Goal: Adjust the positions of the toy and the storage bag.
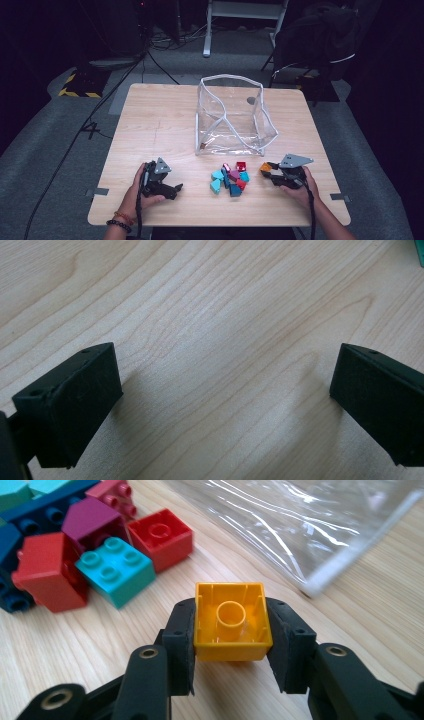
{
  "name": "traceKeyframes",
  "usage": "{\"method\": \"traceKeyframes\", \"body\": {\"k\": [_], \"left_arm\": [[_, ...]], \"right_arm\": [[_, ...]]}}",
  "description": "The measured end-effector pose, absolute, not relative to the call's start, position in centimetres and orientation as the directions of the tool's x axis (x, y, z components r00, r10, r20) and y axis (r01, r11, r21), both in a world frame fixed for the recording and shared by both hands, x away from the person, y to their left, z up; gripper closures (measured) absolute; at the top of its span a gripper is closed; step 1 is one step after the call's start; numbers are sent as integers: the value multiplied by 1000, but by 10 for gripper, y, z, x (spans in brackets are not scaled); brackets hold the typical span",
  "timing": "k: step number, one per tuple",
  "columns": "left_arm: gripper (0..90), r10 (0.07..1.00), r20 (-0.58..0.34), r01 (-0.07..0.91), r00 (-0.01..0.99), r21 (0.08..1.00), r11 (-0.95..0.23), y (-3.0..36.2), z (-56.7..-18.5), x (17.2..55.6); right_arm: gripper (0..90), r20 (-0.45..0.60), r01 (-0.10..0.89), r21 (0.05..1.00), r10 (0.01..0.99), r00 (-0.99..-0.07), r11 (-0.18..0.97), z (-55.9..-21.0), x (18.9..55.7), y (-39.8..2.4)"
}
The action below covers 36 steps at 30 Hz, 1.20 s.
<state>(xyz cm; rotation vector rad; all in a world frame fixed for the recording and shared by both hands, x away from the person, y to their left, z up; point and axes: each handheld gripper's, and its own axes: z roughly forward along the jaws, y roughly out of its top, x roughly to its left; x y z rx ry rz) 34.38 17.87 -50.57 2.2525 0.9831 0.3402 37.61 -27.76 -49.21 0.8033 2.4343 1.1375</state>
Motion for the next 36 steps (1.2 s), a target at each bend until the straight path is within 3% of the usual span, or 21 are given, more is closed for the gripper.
{"method": "traceKeyframes", "body": {"k": [17, 36], "left_arm": [[4, 728, -21, 560, 685, 654, -508, 179, -506, 344], [5, 722, -19, 555, 691, 654, -514, 179, -506, 343]], "right_arm": [[596, -61, 400, 791, 709, -702, 464, -495, 374, -330], [596, -40, 428, 781, 721, -692, 455, -502, 381, -337]]}}
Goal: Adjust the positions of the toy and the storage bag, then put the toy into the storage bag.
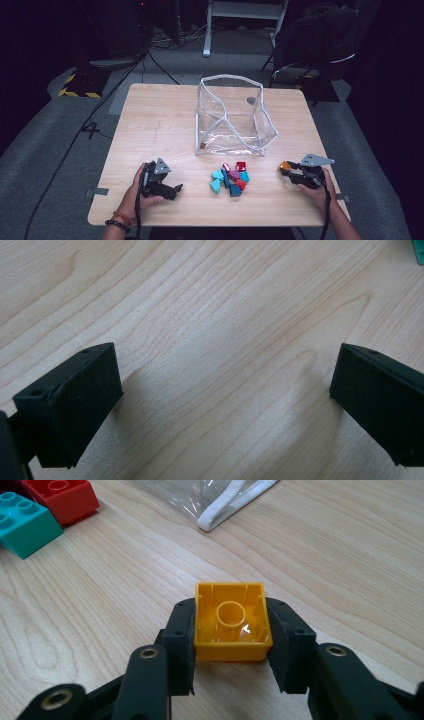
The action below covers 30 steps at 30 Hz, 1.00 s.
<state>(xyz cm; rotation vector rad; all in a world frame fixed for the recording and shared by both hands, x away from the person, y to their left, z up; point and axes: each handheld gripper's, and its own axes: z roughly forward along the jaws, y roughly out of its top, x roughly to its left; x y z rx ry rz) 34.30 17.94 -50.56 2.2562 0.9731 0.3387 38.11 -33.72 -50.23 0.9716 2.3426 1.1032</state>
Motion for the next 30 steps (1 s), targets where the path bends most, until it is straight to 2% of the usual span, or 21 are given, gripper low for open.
{"method": "traceKeyframes", "body": {"k": [22, 30], "left_arm": [[3, 720, -22, 555, 694, 653, -514, 179, -506, 344], [3, 720, -22, 554, 694, 655, -514, 179, -506, 344]], "right_arm": [[596, -45, 413, 800, 731, -681, 435, -500, 376, -340], [596, -32, 383, 844, 748, -663, 376, -480, 371, -345]]}}
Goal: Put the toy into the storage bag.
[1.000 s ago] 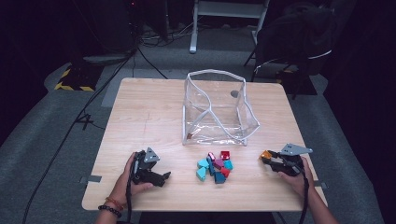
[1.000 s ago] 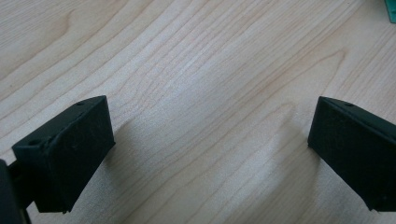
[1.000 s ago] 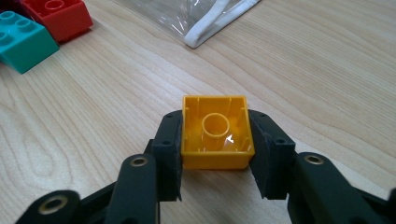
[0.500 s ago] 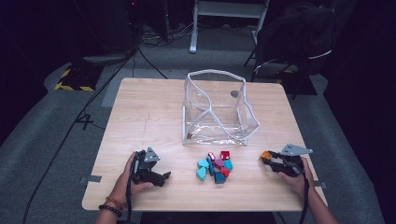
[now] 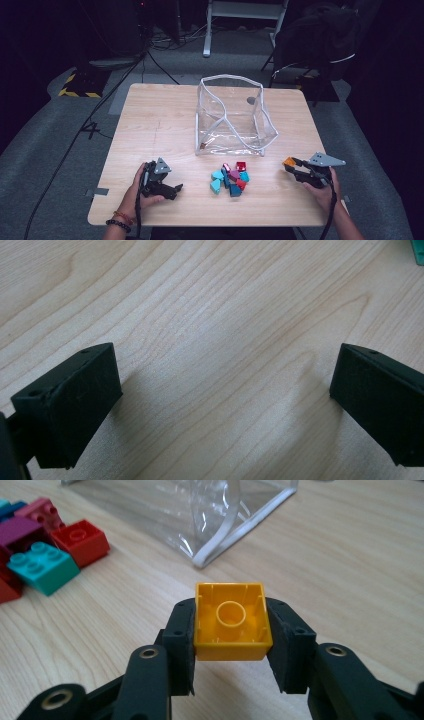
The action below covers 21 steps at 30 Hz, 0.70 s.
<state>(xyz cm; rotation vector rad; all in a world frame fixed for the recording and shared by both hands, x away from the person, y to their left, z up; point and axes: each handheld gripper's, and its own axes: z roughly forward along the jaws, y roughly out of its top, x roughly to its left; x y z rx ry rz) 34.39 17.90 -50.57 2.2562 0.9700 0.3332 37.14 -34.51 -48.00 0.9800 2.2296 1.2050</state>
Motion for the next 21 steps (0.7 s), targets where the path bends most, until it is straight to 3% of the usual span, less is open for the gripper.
{"method": "traceKeyframes", "body": {"k": [21], "left_arm": [[3, 720, -22, 555, 694, 654, -515, 179, -506, 344]], "right_arm": [[596, -90, 306, 877, 753, -652, 370, -423, 382, -340]]}}
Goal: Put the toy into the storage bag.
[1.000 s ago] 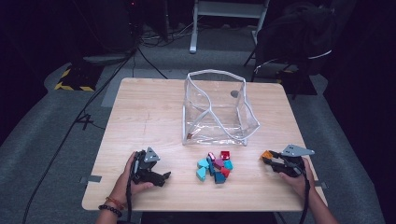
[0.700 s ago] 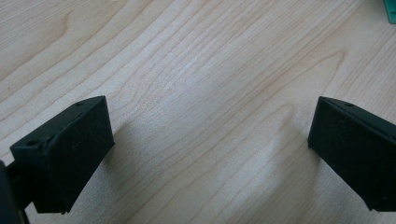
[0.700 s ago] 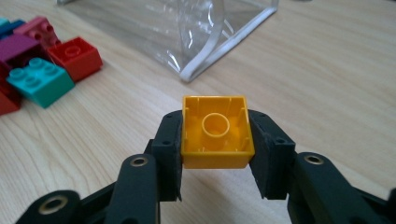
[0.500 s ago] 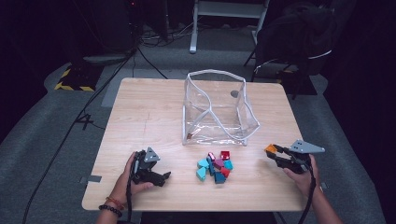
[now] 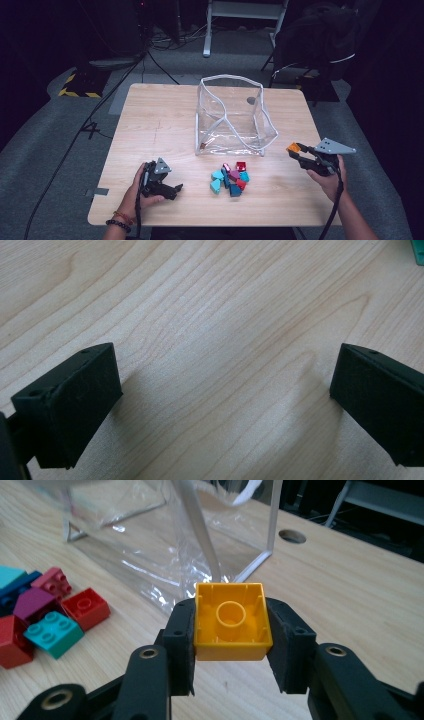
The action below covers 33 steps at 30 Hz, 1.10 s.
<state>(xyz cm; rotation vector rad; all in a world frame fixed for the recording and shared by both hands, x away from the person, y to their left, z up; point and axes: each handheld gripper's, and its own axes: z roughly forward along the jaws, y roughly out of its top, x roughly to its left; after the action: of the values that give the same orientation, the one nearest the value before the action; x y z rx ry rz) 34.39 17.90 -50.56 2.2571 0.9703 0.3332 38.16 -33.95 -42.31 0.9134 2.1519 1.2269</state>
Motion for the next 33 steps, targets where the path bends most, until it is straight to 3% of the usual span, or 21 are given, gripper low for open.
{"method": "traceKeyframes", "body": {"k": [33], "left_arm": [[3, 720, -23, 555, 694, 654, -514, 179, -506, 344]], "right_arm": [[596, -156, 186, 914, 735, -660, 360, -352, 399, -309]]}}
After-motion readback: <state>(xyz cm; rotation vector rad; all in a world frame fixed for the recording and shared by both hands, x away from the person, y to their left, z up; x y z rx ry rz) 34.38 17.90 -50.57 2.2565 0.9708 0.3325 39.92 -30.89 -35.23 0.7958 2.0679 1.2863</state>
